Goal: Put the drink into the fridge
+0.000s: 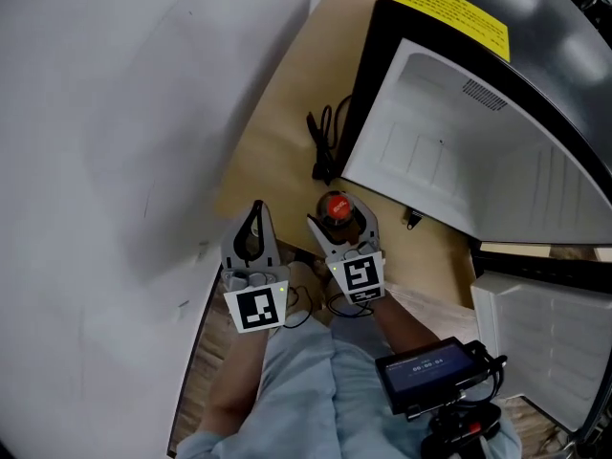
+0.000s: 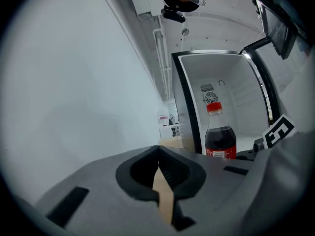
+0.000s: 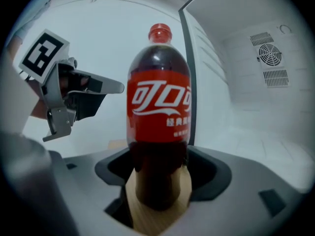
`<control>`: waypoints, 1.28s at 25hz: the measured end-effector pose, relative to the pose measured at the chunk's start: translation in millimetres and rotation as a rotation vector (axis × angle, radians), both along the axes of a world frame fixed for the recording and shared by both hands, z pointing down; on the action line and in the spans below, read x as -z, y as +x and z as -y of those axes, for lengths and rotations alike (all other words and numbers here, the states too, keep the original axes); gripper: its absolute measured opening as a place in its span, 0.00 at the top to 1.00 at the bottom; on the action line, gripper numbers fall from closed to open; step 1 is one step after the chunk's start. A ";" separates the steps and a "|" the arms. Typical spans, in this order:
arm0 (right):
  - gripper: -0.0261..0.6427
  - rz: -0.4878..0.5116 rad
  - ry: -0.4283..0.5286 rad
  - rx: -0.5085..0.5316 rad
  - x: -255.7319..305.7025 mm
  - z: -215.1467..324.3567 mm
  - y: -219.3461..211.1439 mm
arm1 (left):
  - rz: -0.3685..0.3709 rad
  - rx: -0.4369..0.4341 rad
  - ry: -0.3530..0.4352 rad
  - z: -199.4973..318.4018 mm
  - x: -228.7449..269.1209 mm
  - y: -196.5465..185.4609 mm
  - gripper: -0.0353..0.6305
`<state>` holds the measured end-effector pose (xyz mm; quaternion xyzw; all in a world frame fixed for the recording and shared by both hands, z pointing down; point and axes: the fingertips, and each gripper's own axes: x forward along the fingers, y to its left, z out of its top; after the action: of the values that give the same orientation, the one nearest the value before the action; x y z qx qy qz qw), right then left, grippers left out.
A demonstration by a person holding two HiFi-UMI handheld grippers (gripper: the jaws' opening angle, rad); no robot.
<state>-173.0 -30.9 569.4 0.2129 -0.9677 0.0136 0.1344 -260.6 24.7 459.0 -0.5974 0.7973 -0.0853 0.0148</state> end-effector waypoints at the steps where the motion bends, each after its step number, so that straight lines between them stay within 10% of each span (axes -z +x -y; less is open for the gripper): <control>1: 0.48 -0.002 -0.002 -0.002 -3.4 1.3 -1.3 | -0.001 -0.006 -0.002 2.5 -3.5 -0.5 0.94; 18: 0.57 -0.031 -0.081 -0.050 -10.3 7.4 -7.0 | 0.012 -0.165 -0.011 37.3 1.3 6.6 0.94; 32: 0.57 -0.002 -0.055 -0.402 54.0 48.9 88.2 | -0.022 -0.616 0.061 99.7 54.7 136.7 0.94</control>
<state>-84.8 -79.7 515.4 0.3981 -0.9048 0.0664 0.1356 -123.9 -75.0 404.2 -0.8111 0.5810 -0.0463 0.0491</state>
